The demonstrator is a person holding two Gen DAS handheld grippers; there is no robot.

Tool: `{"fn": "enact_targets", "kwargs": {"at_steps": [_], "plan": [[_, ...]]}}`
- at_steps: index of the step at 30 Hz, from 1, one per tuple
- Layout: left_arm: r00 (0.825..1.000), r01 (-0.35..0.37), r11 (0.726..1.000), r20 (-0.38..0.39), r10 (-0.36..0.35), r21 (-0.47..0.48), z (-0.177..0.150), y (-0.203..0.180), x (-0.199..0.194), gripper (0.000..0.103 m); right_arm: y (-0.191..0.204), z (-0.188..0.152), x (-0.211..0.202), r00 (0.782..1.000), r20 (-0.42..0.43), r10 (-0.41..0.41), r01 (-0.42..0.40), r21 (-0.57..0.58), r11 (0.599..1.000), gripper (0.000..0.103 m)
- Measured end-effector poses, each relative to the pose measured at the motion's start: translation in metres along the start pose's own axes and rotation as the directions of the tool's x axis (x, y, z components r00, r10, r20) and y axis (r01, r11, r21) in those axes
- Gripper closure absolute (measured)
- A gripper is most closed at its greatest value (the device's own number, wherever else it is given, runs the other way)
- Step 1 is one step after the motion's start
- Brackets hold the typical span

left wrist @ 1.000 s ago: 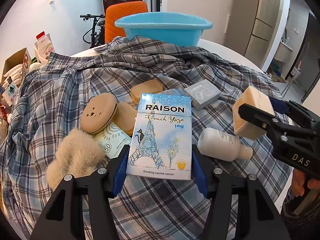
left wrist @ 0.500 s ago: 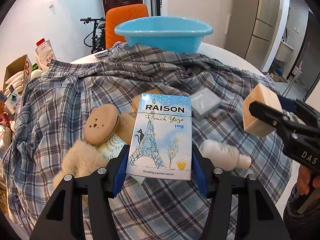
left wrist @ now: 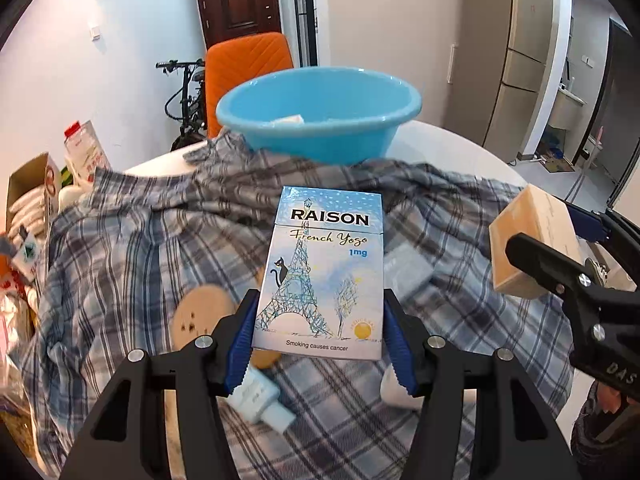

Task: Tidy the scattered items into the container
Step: 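Carry the RAISON pack and white cream box over the basin with both tools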

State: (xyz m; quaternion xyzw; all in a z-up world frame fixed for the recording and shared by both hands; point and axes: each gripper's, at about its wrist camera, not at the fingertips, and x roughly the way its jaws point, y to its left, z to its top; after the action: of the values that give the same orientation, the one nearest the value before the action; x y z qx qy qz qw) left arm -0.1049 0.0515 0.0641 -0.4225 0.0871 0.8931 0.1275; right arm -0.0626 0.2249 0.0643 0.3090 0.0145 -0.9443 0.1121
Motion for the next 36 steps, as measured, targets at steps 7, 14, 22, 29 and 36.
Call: {"fn": "enact_targets", "kwargs": {"at_steps": [7, 14, 22, 29, 36], "plan": [[1.000, -0.016, 1.000, 0.012, 0.016, 0.015, 0.034, 0.001, 0.009, 0.042, -0.004, 0.025, 0.011, 1.000, -0.002, 0.028, -0.028, -0.053, 0.998, 0.040], [1.000, -0.007, 1.000, 0.010, 0.006, 0.016, 0.078, 0.011, 0.023, 0.042, -0.025, 0.067, 0.039, 0.993, -0.044, 0.111, -0.112, -0.014, 0.994, 0.040], [0.998, 0.002, 1.000, 0.062, -0.001, -0.006, 0.147, 0.022, 0.040, 0.042, -0.046, 0.139, 0.063, 0.994, 0.025, 0.108, -0.109, 0.034, 0.993, 0.040], [0.995, 0.050, 0.998, 0.093, -0.046, -0.041, 0.198, 0.029, 0.064, 0.042, -0.056, 0.180, 0.107, 0.999, 0.050, 0.013, -0.019, 0.126, 0.992, 0.040], [0.996, -0.031, 0.994, 0.075, 0.039, -0.105, 0.237, 0.054, 0.115, 0.042, -0.079, 0.209, 0.154, 0.999, 0.042, -0.021, 0.012, 0.217, 0.976, 0.040]]}}
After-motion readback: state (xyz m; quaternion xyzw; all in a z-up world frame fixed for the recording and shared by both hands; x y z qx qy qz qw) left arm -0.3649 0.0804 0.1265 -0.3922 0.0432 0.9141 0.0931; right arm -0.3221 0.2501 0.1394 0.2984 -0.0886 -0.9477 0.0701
